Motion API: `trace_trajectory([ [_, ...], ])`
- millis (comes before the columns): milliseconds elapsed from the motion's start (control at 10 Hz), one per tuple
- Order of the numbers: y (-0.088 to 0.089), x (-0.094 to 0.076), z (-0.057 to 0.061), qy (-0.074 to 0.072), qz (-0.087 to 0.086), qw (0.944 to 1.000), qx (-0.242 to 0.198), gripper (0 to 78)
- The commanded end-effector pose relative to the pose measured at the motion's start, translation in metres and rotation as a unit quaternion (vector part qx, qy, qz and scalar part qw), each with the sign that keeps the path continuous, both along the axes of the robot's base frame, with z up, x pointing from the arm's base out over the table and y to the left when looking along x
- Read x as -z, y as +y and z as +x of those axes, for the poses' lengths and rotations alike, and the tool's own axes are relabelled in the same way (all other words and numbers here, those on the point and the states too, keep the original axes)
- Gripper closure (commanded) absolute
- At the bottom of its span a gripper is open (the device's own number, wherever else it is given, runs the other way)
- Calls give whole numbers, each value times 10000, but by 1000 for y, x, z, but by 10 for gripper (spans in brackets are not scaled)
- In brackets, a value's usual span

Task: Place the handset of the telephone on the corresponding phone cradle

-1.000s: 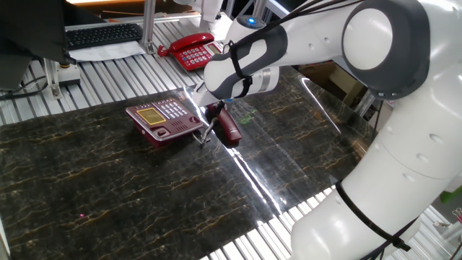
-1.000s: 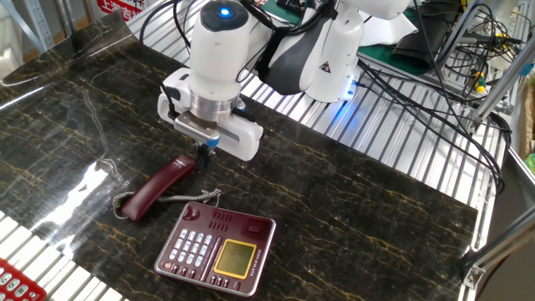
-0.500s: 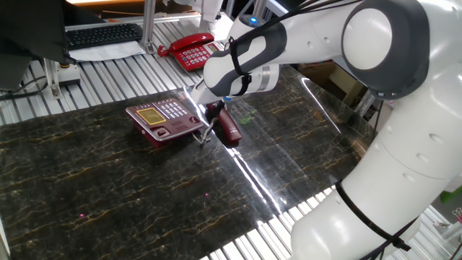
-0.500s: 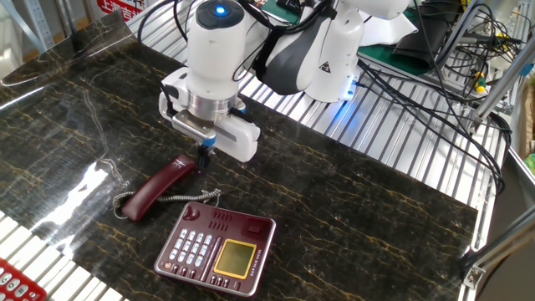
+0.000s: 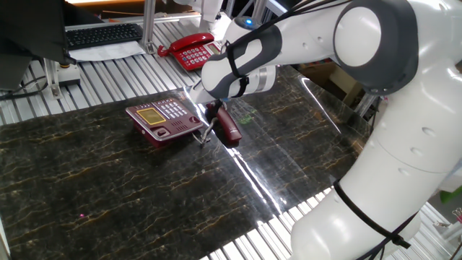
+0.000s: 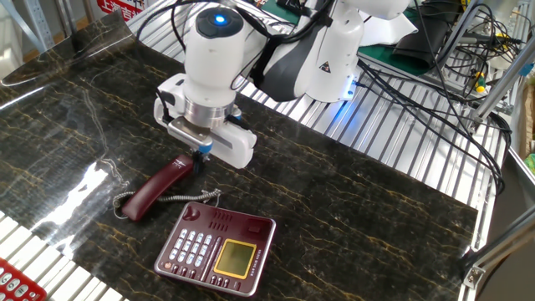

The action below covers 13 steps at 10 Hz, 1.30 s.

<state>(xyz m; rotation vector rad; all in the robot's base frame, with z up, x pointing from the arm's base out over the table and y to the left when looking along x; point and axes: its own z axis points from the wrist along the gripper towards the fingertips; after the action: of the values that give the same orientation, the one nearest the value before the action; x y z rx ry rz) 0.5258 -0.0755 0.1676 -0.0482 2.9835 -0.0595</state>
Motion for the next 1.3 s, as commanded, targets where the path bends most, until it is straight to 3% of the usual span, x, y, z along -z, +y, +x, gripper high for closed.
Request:
trace_trajectory([
  [100,-9,-6,8,2,23,9999,152,776],
  [600,-21,13,10,-116,61,9998,147,776],
  [800,-21,13,10,71,245,9997,7,776],
  [1200,-21,13,10,293,249,9992,75,776],
  [1300,-21,13,10,288,267,9990,217,776],
])
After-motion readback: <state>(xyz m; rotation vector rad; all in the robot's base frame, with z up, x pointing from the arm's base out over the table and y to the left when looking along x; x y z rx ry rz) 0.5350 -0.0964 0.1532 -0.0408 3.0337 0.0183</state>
